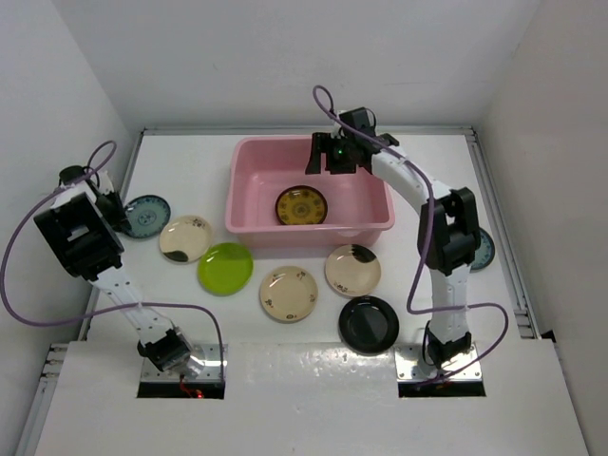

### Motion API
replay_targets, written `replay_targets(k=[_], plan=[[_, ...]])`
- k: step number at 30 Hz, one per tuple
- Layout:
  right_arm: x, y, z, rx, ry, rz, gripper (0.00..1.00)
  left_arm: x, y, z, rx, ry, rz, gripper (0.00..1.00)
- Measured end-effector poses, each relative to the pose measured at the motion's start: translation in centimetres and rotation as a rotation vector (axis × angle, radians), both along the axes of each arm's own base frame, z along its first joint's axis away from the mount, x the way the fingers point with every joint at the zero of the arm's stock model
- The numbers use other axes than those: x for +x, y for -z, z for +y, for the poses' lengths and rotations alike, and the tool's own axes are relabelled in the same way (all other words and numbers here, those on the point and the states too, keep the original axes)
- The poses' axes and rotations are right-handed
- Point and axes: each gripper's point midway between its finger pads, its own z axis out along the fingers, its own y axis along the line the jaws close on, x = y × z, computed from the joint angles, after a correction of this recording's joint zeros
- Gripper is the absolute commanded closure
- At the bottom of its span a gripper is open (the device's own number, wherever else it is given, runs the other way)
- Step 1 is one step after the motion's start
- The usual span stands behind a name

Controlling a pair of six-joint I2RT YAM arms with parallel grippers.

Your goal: Place the plates into the plastic bin on the countertop

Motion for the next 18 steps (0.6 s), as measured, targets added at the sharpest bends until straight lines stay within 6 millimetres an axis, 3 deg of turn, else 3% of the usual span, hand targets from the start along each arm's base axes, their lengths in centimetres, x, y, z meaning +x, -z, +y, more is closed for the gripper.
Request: replay_targets(k=[3, 6, 11, 14, 18], plan=[[-0.1, -2.3, -0.2, 0.017, 0.001, -0.049, 0.23, 0.8, -0.4, 0.4, -0.017, -0.005, -0.049, 1.00], [-0.4, -3.9, -0.7, 0.027, 0.011, -0.087, 0.23, 1.8, -0.8, 0.3, -0.043, 0.007, -0.090, 1.00], [-0.8, -4.4, -3.2, 0.028, 0.070, -0.089, 0.23, 2.8, -2.0, -0.3, -0.085, 0.008, -0.124, 1.00], [-1.2, -4.7, -6.6, 0.052, 0.155, -0.062, 0.23, 4.8, -4.5, 0.1, -0.061, 0.021, -0.185, 1.00], [-2.4, -5.1, -14.7, 0.088, 0.366, -0.040, 0.25, 8.4, -10.7, -1.0, -0.017, 0.084, -0.324, 1.00]])
